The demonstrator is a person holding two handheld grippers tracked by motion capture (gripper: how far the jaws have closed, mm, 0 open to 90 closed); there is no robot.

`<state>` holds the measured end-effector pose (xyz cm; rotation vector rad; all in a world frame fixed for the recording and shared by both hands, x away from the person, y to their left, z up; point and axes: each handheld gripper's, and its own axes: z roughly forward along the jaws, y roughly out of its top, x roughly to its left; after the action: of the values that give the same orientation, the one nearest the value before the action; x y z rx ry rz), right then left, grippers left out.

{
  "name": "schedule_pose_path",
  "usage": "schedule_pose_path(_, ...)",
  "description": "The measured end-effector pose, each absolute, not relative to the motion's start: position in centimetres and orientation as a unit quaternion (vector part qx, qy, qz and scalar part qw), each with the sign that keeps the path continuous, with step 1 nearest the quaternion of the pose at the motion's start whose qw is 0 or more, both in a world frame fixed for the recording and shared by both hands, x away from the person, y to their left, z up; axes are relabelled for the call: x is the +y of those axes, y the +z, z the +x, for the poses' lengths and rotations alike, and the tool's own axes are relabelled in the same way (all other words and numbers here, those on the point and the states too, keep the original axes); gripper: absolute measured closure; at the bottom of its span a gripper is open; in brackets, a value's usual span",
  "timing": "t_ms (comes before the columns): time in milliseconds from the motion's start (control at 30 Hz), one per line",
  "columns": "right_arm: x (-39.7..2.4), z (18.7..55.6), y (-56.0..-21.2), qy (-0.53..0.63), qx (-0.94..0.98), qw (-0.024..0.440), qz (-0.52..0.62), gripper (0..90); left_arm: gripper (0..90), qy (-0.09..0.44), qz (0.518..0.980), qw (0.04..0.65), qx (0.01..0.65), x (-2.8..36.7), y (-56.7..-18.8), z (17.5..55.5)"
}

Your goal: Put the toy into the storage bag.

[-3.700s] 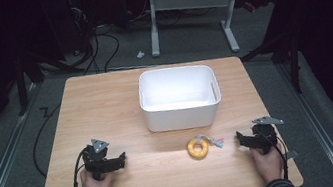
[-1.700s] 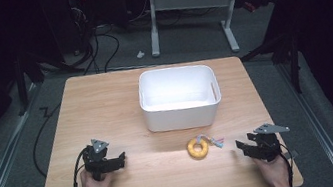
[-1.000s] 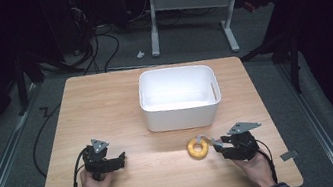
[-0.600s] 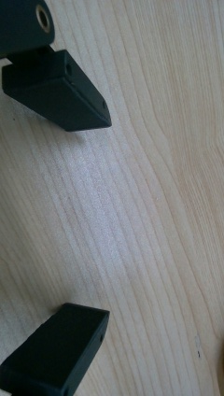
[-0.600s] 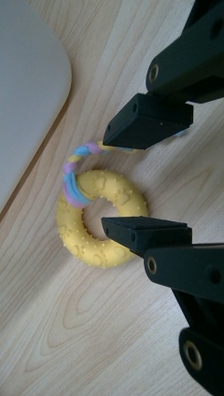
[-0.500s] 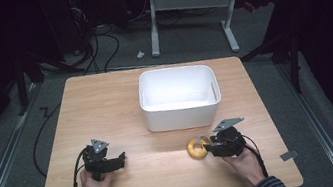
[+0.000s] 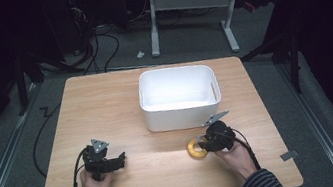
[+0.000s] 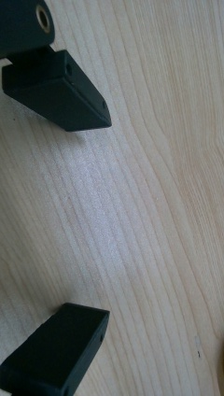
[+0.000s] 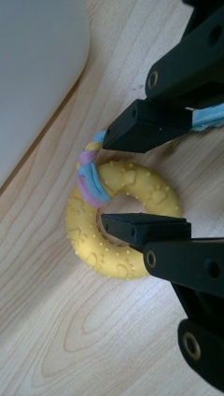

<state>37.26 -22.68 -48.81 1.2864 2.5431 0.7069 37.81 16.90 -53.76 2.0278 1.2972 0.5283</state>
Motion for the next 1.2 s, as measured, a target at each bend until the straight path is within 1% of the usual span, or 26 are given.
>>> schedule_pose_path(400,-21.9,38.1,-49.2,0.201,0.871,0.095,0.439,58.2,8.2,0.202,0.776,0.332,0.496,16.9,-53.8,37.8)
schedule_pose_path(700,-21.7,38.3,-49.6,0.196,0.872,0.086,0.441,59.1,8.2,0.202,0.776,0.332,0.497,16.9,-53.8,37.8)
schedule_pose_path(933,-21.4,38.5,-49.9,0.190,0.875,0.086,0.437,62.3,8.1,0.202,0.776,0.332,0.497,16.9,-53.8,37.8)
schedule_pose_path(1000,-21.2,38.4,-49.9,0.184,0.876,0.095,0.435,64.1,8.2,0.202,0.776,0.332,0.496,16.9,-53.8,37.8)
schedule_pose_path(1200,-21.2,38.3,-49.9,0.185,0.875,0.098,0.436,65.6,8.2,0.202,0.776,0.332,0.497,16.9,-53.8,37.8)
